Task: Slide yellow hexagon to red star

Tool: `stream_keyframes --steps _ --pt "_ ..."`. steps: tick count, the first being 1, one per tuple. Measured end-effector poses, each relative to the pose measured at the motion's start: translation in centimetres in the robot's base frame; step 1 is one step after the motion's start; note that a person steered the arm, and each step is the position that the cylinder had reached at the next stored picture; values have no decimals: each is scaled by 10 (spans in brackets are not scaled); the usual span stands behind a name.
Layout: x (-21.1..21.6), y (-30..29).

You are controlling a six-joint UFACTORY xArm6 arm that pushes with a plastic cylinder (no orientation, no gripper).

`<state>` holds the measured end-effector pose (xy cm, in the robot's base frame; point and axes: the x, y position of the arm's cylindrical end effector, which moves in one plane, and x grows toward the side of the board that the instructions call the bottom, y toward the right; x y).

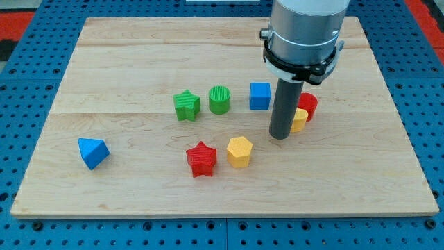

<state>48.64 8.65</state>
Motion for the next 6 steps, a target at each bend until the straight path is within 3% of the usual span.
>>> stream_keyframes --steps 3,4,6 --pt "43 43" --pt "64 25" --pt "37 -53"
